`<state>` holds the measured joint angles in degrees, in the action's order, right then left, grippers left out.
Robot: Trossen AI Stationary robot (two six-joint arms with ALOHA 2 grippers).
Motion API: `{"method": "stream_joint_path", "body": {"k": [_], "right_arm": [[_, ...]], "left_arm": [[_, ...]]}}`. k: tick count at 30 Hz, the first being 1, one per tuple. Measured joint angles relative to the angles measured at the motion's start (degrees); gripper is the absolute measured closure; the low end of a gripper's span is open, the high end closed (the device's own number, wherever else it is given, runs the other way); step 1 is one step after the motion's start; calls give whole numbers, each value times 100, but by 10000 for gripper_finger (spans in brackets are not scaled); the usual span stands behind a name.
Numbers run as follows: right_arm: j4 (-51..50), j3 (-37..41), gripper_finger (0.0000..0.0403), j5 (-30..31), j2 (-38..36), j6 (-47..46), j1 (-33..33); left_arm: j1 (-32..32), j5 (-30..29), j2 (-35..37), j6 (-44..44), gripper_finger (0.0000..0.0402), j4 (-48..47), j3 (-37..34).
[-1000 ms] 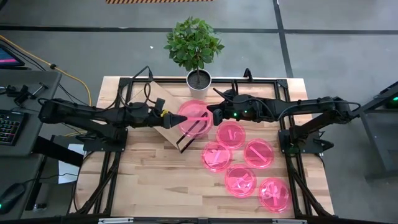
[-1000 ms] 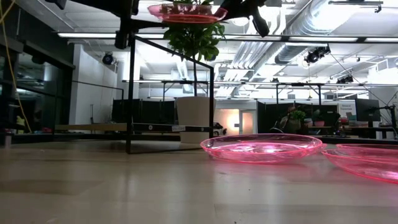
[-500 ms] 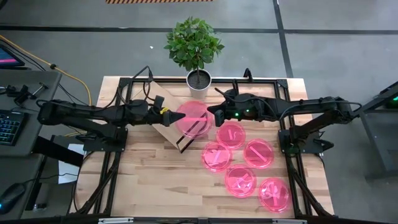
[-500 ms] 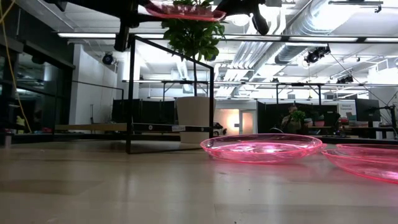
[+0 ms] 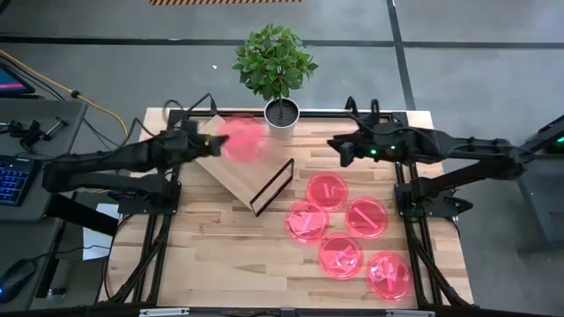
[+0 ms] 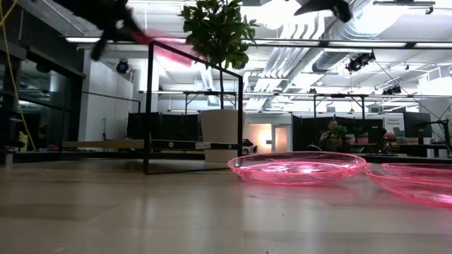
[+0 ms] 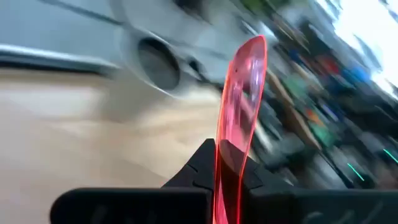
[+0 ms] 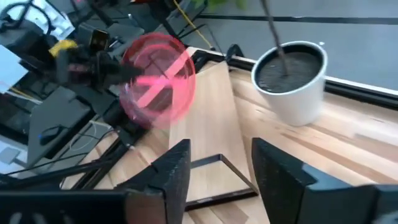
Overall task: Place and stack plates onto a shelf
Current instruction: Put the pink plate on the shelf
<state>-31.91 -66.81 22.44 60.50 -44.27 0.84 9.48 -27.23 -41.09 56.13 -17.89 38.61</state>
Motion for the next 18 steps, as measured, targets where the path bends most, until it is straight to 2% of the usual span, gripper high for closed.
{"method": "stream_joint_path", "body": {"k": [3, 6, 11, 18], "right_arm": [[-268, 0, 243, 291, -153, -159, -109], [-385, 0, 242, 580, -188, -210, -195], [-390, 0, 242, 675, -111, -221, -230], [-393, 2, 242, 692, -50, -234, -230]], "left_arm": [[-28, -1216, 333, 694, 401, -673, -164], [-134, -1982, 431, 1796, 401, -797, -641], [-404, -2510, 160, 3407, 401, -289, -1463], [-543, -3075, -463, 5439, 401, -478, -1970]]}}
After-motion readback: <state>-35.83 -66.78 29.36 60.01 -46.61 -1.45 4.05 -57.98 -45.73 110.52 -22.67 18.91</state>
